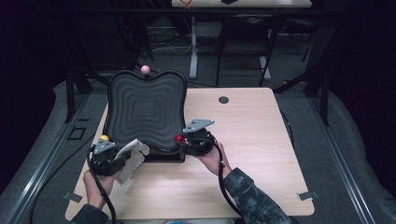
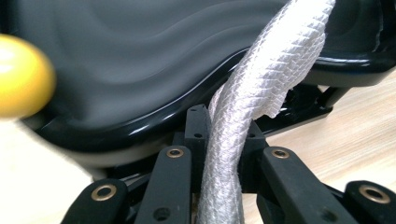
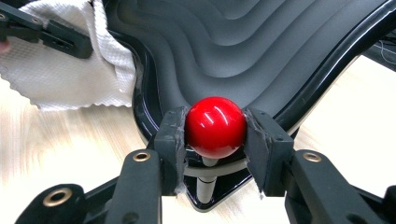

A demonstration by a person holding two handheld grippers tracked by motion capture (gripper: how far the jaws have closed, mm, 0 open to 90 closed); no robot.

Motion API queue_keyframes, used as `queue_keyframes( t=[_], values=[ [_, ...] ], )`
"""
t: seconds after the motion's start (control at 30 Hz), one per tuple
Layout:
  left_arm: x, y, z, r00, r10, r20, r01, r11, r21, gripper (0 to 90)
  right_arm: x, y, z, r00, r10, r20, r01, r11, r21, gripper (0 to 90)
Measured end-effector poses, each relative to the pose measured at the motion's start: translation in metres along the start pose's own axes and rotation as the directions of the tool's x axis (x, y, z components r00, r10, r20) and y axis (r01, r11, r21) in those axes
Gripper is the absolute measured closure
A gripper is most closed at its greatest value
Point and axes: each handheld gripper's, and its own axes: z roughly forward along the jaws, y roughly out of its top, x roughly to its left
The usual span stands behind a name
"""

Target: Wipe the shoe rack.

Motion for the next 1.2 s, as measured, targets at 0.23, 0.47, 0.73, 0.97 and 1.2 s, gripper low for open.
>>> queue_keyframes(
  t=[0.23,0.47,0.73,0.97,1.2],
  values=[
    [0.015,-0.007,-0.014,0.9993,-0.023,-0.031,0.023,0.9997,0.003,78.9,0.0,0.0,0.0,1.0,0.001,0.001,-0.001,1.0,-0.001,59.7],
    [0.028,-0.011,-0.025,0.9961,-0.055,-0.069,0.054,0.9984,-0.015,78.9,0.0,0.0,0.0,1.0,-0.001,0.004,0.001,1.0,-0.001,59.7],
    [0.039,-0.013,-0.026,0.9924,-0.073,-0.099,0.072,0.9973,-0.012,79.0,-0.001,0.0,0.0,1.0,-0.003,0.003,0.003,1.0,-0.001,59.7],
    [0.048,-0.015,-0.024,0.9884,-0.087,-0.124,0.088,0.9961,0.004,79.0,-0.001,-0.001,0.0,1.0,0.003,0.002,-0.003,1.0,-0.002,59.7],
    [0.059,-0.021,-0.026,0.9816,-0.123,-0.146,0.126,0.9919,0.013,78.9,-0.002,-0.001,0.0,1.0,0.006,0.001,-0.006,1.0,-0.006,59.7]
  ],
)
